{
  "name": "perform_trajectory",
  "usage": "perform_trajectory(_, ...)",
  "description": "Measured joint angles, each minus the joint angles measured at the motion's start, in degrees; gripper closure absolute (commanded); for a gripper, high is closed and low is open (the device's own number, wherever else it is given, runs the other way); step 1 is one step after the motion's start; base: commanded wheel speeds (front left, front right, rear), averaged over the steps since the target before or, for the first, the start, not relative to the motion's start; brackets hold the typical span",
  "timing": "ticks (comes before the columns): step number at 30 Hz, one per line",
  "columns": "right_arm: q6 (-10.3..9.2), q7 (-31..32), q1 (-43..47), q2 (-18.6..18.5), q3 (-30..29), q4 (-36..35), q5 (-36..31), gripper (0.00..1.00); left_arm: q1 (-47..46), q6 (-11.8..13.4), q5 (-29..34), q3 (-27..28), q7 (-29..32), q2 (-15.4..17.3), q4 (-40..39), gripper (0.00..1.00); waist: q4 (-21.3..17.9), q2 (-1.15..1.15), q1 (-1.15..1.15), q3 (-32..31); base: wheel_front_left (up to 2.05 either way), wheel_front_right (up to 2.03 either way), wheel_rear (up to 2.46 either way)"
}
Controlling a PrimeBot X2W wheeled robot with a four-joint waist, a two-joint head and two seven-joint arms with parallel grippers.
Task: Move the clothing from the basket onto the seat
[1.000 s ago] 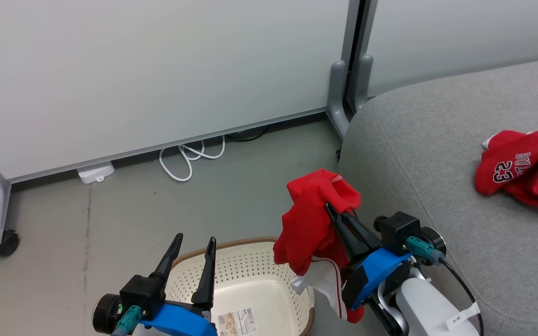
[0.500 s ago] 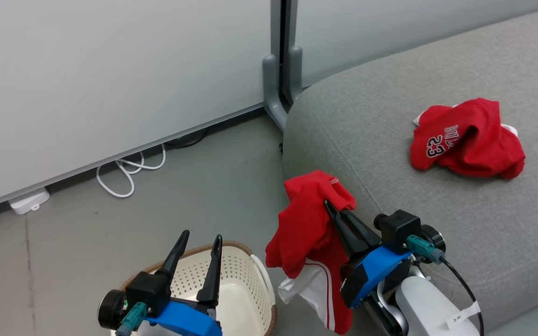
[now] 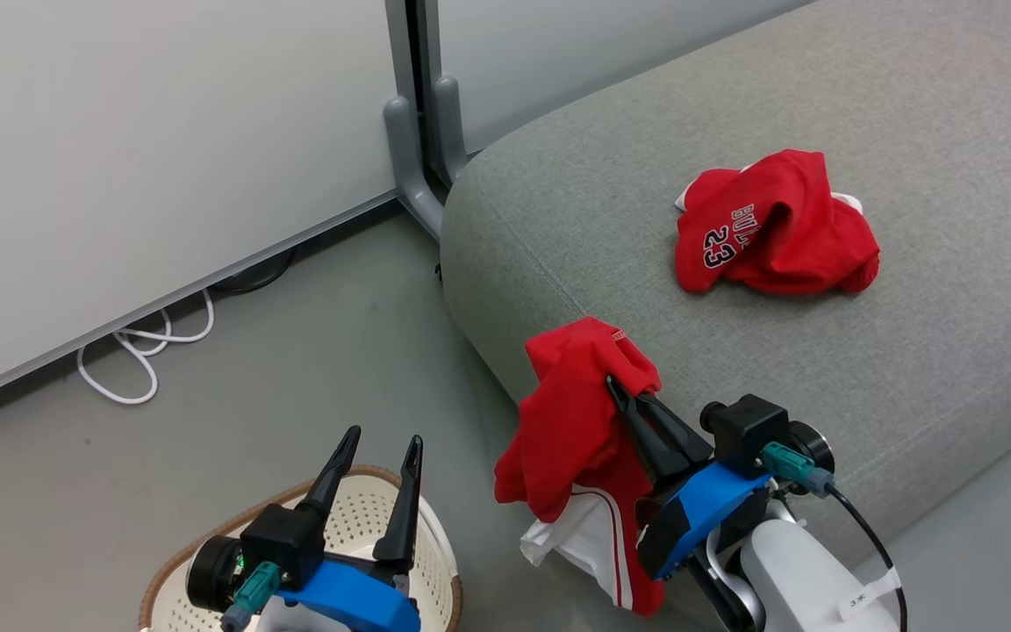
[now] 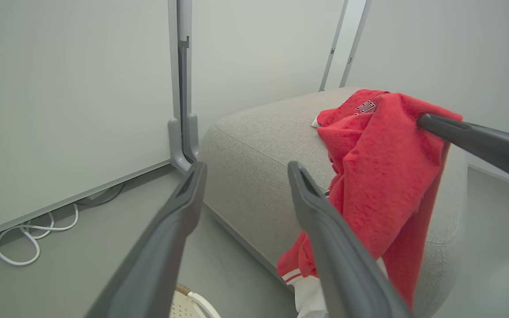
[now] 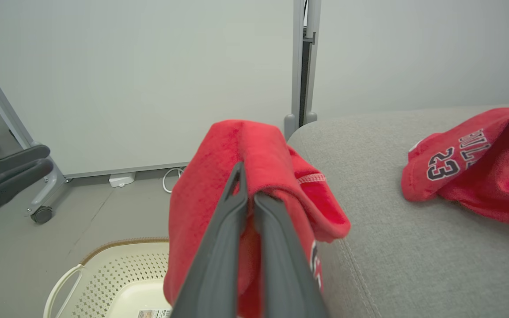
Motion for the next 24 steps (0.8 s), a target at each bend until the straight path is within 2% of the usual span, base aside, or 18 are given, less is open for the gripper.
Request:
perform_trajectory(10, 0.00, -0.01, 0.32, 0.00, 0.22, -0.55, 0.53, 1.00, -0.09, 0.00, 0.00, -0.30, 0.01, 0.47, 0.05, 0.00, -3.10, 0.00, 0.00, 0.50, 0.00, 0.00, 0.00)
perform_trajectory(24, 0.00, 0.00, 0.28, 0.00, -1.21, -1.43, 0.70, 1.00, -0.41, 0.00, 0.00, -0.36, 0.01, 1.10, -0.16, 0.00, -4.17, 0.00, 0.00, 1.72, 0.00, 0.00, 0.00)
